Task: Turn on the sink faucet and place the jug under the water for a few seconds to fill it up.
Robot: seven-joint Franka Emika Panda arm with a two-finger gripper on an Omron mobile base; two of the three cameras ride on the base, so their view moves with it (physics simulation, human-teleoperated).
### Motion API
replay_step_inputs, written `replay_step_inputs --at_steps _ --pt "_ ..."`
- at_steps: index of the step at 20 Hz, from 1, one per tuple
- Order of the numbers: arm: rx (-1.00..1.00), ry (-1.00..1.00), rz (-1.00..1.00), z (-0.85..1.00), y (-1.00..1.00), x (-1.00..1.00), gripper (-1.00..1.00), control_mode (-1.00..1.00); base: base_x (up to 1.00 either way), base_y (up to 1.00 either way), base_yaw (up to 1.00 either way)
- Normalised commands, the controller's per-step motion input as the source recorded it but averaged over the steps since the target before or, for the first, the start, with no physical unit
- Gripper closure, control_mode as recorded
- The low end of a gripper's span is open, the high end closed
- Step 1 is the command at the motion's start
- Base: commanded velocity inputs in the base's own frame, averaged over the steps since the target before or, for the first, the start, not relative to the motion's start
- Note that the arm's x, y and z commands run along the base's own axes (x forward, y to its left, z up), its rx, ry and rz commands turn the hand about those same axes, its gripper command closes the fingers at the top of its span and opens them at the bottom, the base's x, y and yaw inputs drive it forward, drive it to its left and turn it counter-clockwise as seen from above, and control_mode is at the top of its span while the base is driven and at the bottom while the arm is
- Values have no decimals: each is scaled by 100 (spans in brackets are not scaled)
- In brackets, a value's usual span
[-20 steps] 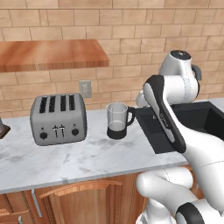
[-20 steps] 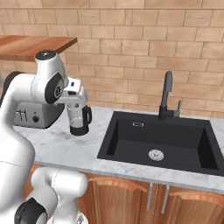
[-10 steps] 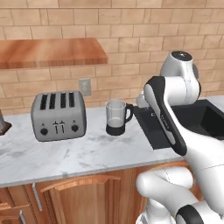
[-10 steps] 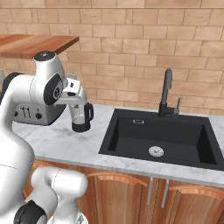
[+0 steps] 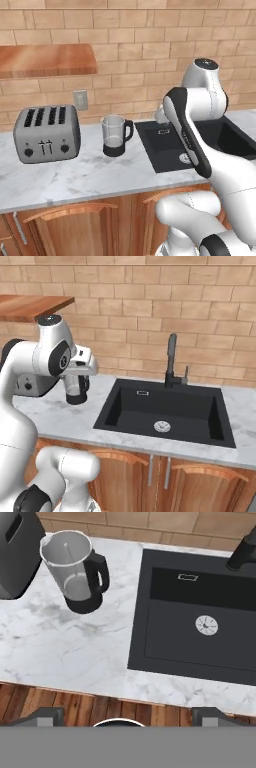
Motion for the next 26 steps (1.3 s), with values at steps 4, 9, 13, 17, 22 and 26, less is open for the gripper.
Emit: replay_step_inputs --at_steps 4,9,13,17,22,26 --pt "0 0 0 0 0 0 -100 100 0 -84 0" --pt "0 0 0 0 0 0 -100 100 0 -89 0" --pt "0 0 0 0 0 0 -100 100 0 -84 0" --pt "0 0 0 0 0 0 -100 100 0 -70 0" --pt "0 0 0 0 0 0 -100 100 0 -53 0" --pt "0 0 0 0 0 0 -100 100 0 -31 0"
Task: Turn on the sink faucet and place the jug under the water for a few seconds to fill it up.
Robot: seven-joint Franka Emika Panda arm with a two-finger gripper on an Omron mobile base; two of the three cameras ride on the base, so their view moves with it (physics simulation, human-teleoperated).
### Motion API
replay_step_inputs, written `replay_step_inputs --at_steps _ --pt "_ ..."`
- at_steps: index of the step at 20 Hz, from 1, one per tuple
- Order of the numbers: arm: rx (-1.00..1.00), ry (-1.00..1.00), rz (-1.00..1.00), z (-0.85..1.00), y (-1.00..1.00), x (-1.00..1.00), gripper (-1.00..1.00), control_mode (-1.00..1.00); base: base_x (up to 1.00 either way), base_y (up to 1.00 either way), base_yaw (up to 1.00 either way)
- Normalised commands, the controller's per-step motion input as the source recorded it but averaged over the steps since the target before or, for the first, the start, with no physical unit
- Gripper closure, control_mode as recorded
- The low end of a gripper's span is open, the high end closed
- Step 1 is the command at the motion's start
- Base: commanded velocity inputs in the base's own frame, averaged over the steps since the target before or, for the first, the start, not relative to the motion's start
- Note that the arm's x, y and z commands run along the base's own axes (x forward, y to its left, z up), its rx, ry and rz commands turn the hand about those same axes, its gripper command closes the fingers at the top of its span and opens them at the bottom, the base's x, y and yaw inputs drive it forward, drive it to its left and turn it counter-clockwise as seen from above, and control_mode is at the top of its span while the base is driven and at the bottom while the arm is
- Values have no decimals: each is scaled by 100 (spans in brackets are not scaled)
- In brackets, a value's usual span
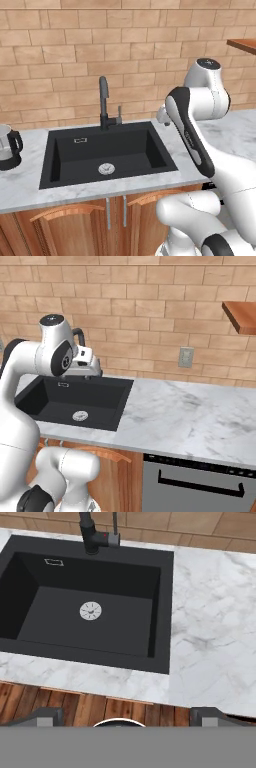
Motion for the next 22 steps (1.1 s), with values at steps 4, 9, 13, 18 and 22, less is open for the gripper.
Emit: replay_step_inputs --at_steps 4,9,13,18,22 --pt "0 0 0 0 0 0 -100 -100 0 0 0" --pt "0 0 0 0 0 0 -100 -100 0 0 0" --pt "0 0 0 0 0 0 -100 -100 0 0 0" --pt "1 0 0 -11 0 0 -100 -100 0 0 0" --pt "12 -9 0 -56 0 0 -100 -100 0 0 0"
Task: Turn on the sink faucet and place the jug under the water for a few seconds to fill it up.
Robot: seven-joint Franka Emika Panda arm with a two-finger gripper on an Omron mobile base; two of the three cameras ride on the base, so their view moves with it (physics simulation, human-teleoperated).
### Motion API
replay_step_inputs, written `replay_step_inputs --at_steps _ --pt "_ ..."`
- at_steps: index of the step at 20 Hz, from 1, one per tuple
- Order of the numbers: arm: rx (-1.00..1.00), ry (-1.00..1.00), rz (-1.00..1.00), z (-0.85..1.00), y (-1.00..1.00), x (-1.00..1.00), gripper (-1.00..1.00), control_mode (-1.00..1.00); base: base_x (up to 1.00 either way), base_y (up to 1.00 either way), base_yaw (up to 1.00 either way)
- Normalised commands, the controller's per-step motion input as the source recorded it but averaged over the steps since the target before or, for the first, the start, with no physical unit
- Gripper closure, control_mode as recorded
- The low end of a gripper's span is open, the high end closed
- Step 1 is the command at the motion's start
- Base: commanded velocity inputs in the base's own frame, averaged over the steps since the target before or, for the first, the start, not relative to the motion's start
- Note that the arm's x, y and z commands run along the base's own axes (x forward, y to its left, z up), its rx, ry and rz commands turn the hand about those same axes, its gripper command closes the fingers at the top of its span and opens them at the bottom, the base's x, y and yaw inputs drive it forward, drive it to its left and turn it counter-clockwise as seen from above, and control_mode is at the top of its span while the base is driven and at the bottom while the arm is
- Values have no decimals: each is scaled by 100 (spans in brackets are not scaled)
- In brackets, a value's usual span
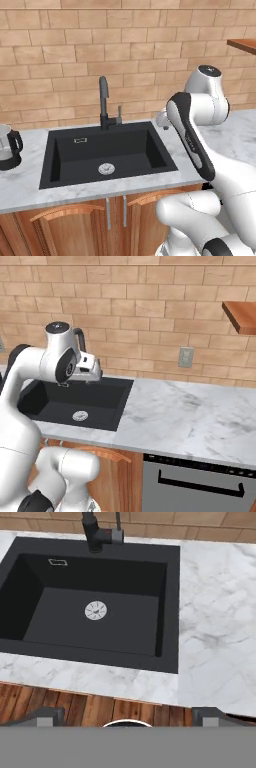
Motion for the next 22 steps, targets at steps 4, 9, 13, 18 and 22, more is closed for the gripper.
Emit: replay_step_inputs --at_steps 4,9,13,18,22 --pt "22 -11 0 -12 0 30 -100 -100 0 0 0" --pt "20 -4 3 0 0 57 -100 -100 0 0 0" --pt "17 0 7 0 0 65 -100 -100 0 0 0" --pt "16 0 10 0 0 48 -100 -100 0 0 0" --pt "11 0 14 -3 0 59 -100 -100 0 0 0"
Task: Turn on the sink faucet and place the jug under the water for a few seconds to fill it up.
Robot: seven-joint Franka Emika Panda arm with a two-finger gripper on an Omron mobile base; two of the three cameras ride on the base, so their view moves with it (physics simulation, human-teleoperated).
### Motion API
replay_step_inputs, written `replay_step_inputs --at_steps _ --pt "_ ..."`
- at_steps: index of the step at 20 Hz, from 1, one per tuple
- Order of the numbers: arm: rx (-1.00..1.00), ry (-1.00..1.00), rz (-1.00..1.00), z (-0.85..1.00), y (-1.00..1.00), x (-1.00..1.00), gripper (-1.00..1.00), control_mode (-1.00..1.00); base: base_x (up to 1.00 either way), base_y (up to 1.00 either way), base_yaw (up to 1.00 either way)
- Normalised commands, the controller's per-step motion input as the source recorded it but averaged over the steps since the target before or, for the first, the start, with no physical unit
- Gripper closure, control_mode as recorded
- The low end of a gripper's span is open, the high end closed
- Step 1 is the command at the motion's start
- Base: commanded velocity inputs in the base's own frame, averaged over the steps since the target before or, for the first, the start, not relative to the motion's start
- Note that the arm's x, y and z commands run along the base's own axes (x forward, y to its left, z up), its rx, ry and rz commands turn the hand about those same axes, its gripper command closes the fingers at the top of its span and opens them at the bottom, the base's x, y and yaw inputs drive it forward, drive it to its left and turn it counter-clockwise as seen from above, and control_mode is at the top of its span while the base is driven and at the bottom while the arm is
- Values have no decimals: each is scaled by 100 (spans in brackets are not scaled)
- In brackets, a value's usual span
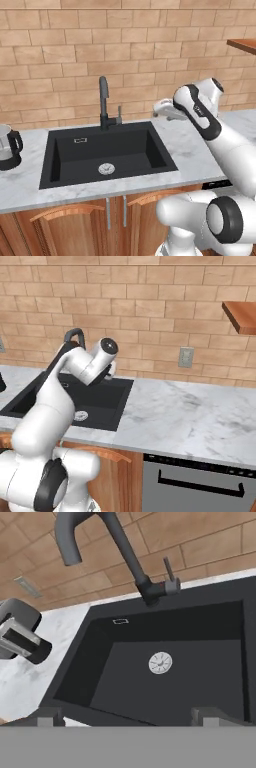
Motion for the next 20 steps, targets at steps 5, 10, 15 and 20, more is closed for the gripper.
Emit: replay_step_inputs --at_steps 5,10,15,20 --pt "11 0 16 -21 3 59 -100 -100 0 0 0" --pt "2 0 8 -26 12 57 -100 -100 0 0 0" --pt "0 0 0 -17 13 50 -100 -100 0 0 0" --pt "0 -1 0 -22 16 42 -100 -100 0 0 0"
